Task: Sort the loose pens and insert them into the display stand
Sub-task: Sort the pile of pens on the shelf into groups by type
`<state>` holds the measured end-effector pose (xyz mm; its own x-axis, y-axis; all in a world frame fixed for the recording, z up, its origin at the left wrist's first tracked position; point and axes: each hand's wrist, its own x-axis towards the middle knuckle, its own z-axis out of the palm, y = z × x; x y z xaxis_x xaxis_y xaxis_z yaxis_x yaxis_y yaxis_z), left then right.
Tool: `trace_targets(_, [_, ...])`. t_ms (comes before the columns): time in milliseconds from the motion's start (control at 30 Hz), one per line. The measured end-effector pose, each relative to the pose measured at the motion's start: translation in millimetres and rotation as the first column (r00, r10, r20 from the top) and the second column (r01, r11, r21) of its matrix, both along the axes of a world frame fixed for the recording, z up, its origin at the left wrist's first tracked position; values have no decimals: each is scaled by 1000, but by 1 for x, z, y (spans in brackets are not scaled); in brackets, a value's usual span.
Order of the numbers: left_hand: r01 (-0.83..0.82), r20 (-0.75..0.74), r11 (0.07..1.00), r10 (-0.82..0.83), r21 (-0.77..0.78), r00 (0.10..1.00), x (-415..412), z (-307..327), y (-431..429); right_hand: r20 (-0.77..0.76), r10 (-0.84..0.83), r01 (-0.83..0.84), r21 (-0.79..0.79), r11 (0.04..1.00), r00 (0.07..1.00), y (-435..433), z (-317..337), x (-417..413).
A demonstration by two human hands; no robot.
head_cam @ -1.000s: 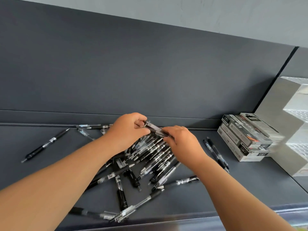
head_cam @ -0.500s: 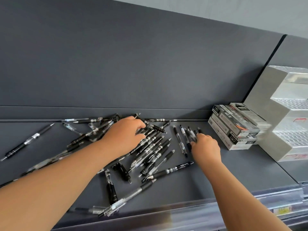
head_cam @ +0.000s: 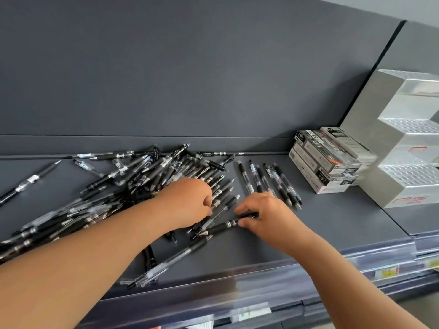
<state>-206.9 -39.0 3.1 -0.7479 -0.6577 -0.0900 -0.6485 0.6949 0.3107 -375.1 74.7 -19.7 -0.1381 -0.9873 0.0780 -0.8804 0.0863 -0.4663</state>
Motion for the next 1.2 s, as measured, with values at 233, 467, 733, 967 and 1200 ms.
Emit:
trace_targets(233, [-101,81,990,109,-103,991,-2,-6,8,-52,59,-56,48,997,997,-1,-9,-5])
trace_targets(467, [-153,85,972,170,-177,982,-5,-10,10,84,-25,28,-41,999,996,-2,-4,-19])
trace_targets(733, [-221,109,972,229,-80,967,-6,-9,11,286,-143,171,-78,982,948,-9,0,-16])
trace_targets(967, [-288,82,956,292,-60,953,2,-13,7,390,-177,215,-55,975,903,-16,0,-9])
trace_targets(1200, [-286,20,952,290,-111,957,5,-11,7,459,-196,244,-46,969,867,-26,9,5])
